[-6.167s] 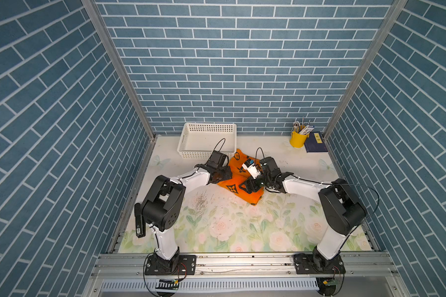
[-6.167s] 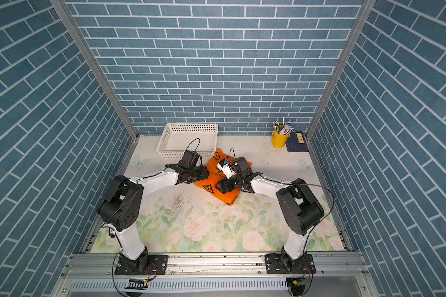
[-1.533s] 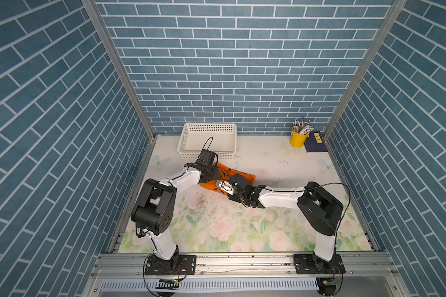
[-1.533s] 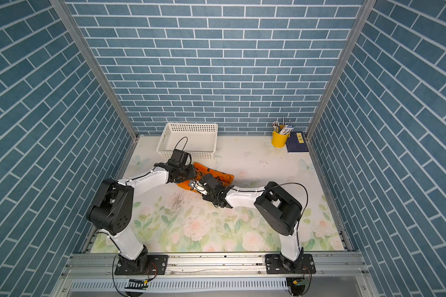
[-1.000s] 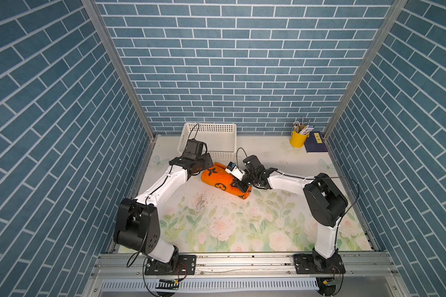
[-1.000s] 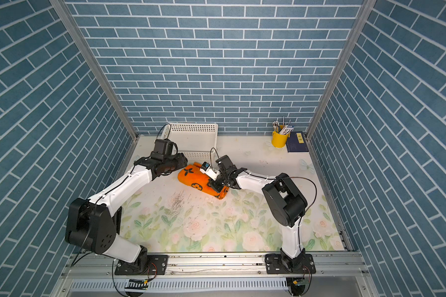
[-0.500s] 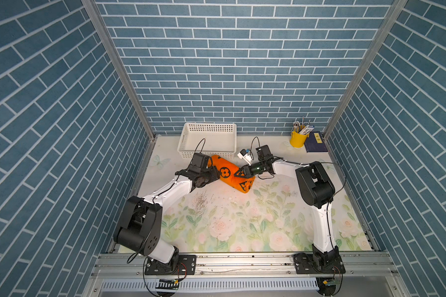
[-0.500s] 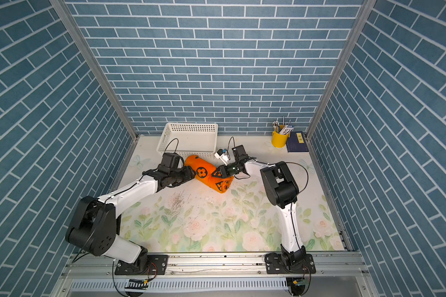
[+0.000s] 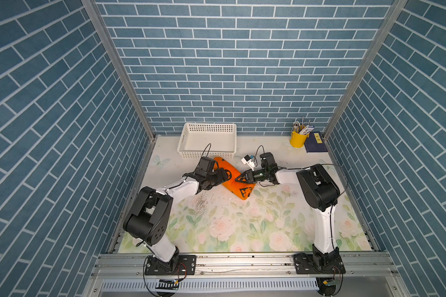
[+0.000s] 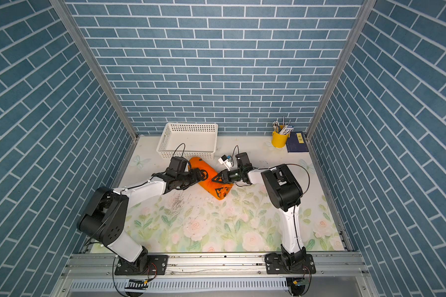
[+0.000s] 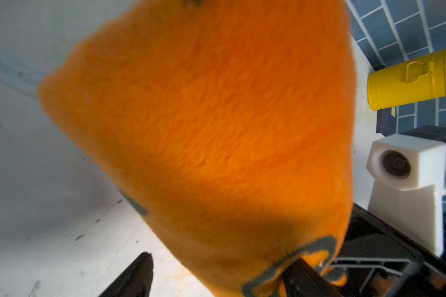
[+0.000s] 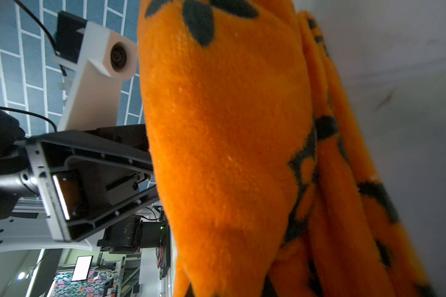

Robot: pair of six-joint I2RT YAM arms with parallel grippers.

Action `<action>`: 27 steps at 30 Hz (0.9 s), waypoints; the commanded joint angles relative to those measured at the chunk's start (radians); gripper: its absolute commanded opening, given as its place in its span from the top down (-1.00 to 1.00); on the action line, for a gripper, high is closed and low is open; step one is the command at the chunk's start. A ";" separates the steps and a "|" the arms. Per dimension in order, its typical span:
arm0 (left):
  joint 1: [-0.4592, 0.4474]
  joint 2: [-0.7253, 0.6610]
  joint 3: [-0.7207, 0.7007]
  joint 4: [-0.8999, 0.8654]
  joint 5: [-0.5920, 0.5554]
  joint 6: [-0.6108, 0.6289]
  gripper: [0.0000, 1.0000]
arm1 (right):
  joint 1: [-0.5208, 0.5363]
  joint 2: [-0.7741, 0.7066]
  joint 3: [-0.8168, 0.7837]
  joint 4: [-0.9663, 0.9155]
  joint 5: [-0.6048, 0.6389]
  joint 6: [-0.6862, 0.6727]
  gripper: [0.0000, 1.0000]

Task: Roll up the pillowcase
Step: Roll the pillowcase at the center of the board, then pick up the pillowcase at the center of the board.

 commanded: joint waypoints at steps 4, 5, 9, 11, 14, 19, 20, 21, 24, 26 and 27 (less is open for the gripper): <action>-0.002 -0.033 -0.049 0.025 0.007 -0.008 -0.67 | 0.053 0.025 -0.054 0.106 -0.037 0.224 0.63; -0.001 -0.037 -0.060 0.034 0.008 -0.014 -0.67 | 0.048 0.038 -0.039 0.093 -0.030 0.222 0.61; -0.004 -0.079 -0.147 0.147 0.042 -0.062 -0.78 | 0.031 0.099 0.026 0.041 -0.013 0.197 0.61; -0.004 -0.105 -0.219 0.267 0.070 -0.096 -0.81 | 0.024 0.126 0.060 -0.003 -0.007 0.163 0.59; -0.006 -0.124 -0.320 0.446 0.110 -0.135 -0.91 | 0.016 0.136 0.075 -0.042 0.001 0.128 0.58; -0.023 -0.053 -0.429 0.725 0.170 -0.195 -0.92 | 0.013 0.135 0.069 -0.074 0.014 0.096 0.57; -0.025 -0.027 -0.443 0.788 0.183 -0.214 -0.93 | 0.013 0.136 0.067 -0.072 0.013 0.094 0.57; -0.025 0.009 -0.459 0.866 0.192 -0.238 -0.92 | 0.013 0.135 0.066 -0.072 0.013 0.093 0.56; -0.029 0.108 -0.515 1.128 0.200 -0.325 -1.00 | 0.013 0.133 0.063 -0.080 0.015 0.085 0.55; -0.031 0.172 -0.513 1.195 0.199 -0.350 -1.00 | 0.012 0.130 0.062 -0.089 0.017 0.076 0.54; -0.032 0.200 -0.515 1.241 0.199 -0.364 -1.00 | 0.012 0.131 0.064 -0.102 0.018 0.065 0.54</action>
